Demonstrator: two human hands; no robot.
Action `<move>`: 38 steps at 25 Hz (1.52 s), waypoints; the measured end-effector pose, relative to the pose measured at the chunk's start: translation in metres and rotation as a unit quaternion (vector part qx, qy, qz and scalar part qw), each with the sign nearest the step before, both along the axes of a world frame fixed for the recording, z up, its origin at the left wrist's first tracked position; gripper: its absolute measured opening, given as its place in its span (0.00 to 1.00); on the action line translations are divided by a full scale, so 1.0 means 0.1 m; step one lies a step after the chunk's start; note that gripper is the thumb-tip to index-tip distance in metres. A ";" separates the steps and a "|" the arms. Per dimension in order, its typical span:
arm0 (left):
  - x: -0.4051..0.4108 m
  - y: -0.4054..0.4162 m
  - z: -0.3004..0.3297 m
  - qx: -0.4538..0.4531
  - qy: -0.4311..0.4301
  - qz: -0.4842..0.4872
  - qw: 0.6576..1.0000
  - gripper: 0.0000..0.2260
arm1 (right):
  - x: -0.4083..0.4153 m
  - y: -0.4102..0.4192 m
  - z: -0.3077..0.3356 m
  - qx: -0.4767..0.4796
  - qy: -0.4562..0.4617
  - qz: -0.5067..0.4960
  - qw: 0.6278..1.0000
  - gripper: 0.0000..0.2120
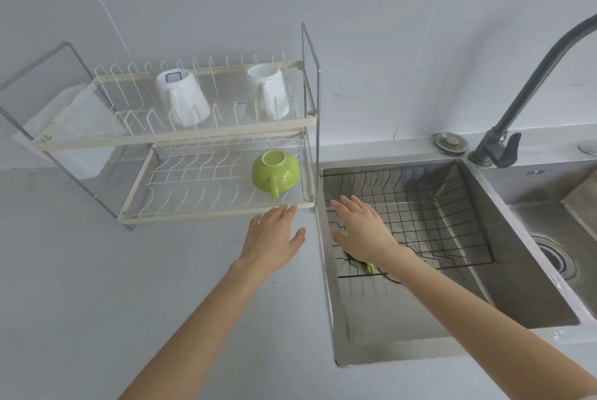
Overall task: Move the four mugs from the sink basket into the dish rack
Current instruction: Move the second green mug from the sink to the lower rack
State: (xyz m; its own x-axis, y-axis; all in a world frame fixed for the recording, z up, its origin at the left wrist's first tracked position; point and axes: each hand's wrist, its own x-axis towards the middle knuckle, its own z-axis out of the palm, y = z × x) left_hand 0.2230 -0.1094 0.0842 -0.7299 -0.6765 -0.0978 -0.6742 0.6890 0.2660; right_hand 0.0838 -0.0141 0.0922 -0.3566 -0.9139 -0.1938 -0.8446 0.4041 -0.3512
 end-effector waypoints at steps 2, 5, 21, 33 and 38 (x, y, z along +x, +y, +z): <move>-0.18 0.17 -0.01 0.015 0.009 -0.007 1.000 0.23 | -0.18 0.17 -0.04 0.005 -0.010 -0.011 1.000 0.28; -0.50 0.40 -0.03 0.023 0.034 -0.010 0.999 0.24 | -0.46 0.41 -0.12 0.021 -0.028 -0.023 0.999 0.29; -1.56 0.73 -0.59 0.206 -0.017 0.065 0.976 0.27 | -1.56 0.67 -0.56 0.051 -0.145 -0.066 0.986 0.30; -1.93 0.37 -1.29 0.358 0.036 0.200 0.911 0.24 | -1.75 0.19 -1.29 0.138 -0.262 -0.132 0.946 0.28; -1.99 0.26 -1.56 0.362 0.020 0.237 0.901 0.24 | -1.81 0.00 -1.58 0.173 -0.290 -0.153 0.929 0.30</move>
